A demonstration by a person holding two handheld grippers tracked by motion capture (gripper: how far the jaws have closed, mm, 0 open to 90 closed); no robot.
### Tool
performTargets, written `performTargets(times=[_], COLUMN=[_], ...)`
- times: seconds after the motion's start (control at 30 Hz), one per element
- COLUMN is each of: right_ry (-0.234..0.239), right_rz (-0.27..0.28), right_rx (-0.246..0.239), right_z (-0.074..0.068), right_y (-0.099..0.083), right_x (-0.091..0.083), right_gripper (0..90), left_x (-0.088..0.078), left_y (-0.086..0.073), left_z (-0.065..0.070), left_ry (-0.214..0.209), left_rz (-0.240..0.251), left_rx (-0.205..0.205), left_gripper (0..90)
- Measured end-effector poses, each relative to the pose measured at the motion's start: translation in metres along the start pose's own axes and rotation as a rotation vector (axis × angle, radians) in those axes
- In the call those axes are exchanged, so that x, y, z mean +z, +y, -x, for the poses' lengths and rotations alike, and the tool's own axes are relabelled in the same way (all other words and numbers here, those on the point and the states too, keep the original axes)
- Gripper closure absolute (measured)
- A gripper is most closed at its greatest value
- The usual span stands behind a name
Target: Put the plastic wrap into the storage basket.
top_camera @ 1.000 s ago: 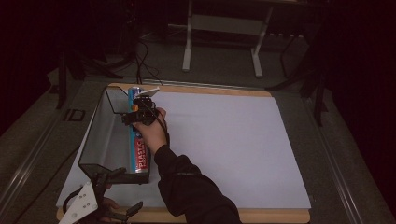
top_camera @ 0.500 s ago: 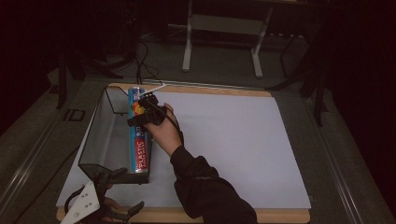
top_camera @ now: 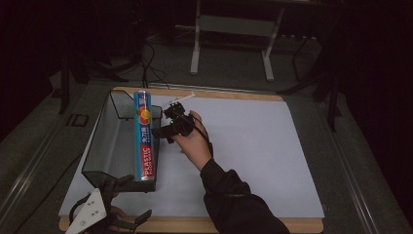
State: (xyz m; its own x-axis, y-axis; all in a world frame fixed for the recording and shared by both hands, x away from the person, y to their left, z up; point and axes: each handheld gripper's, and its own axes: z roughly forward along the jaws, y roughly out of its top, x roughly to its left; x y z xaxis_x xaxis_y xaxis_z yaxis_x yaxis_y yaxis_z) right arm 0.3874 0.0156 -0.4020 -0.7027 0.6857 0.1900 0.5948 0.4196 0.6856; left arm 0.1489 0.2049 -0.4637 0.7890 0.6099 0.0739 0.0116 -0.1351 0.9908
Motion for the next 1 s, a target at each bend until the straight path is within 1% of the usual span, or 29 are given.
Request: performTargets(times=[0.03,0.1,0.13,0.17,0.3,0.6,0.73,0.77,0.87,1.0], right_ry=[-0.013,-0.014,-0.025,-0.025,-0.042,-0.031,-0.045,-0.038,-0.039,-0.05], right_rz=[0.005,0.012,0.011,0.011,0.023,0.041,0.053,0.053,0.048,0.055], right_rx=[-0.006,-0.009,-0.015,-0.015,-0.028,-0.025,-0.031,-0.03,-0.029,-0.031], right_z=[0.002,0.007,0.009,0.009,0.017,0.03,0.037,0.039,0.044,0.049], right_y=[-0.003,-0.009,-0.012,-0.012,-0.028,-0.061,-0.077,-0.08,-0.092,-0.106], right_x=[-0.003,-0.009,-0.012,-0.012,-0.025,-0.046,-0.055,-0.057,-0.063,-0.072], right_gripper=[13.4,14.0,14.2,14.2,14.4,14.1,13.8,13.8,13.5,13.3], left_x=[0.0,0.001,0.001,0.001,0.003,0.004,0.003,0.004,0.004,0.004], left_y=[0.0,0.0,0.0,0.0,0.0,0.0,0.0,0.0,0.0,0.0], left_z=[0.0,0.001,0.001,0.001,0.002,0.003,0.003,0.003,0.003,0.003], left_ry=[-0.002,-0.003,-0.005,-0.005,-0.001,-0.001,-0.001,-0.002,-0.001,-0.002], left_rz=[-0.002,-0.006,-0.005,-0.005,-0.007,-0.009,-0.008,-0.009,-0.011,-0.012], left_rx=[0.003,0.005,0.005,0.005,0.006,0.01,0.011,0.011,0.012,0.014], left_gripper=[0.6,0.6,0.6,0.6,0.6,0.6,0.6,0.6,0.6,0.6])
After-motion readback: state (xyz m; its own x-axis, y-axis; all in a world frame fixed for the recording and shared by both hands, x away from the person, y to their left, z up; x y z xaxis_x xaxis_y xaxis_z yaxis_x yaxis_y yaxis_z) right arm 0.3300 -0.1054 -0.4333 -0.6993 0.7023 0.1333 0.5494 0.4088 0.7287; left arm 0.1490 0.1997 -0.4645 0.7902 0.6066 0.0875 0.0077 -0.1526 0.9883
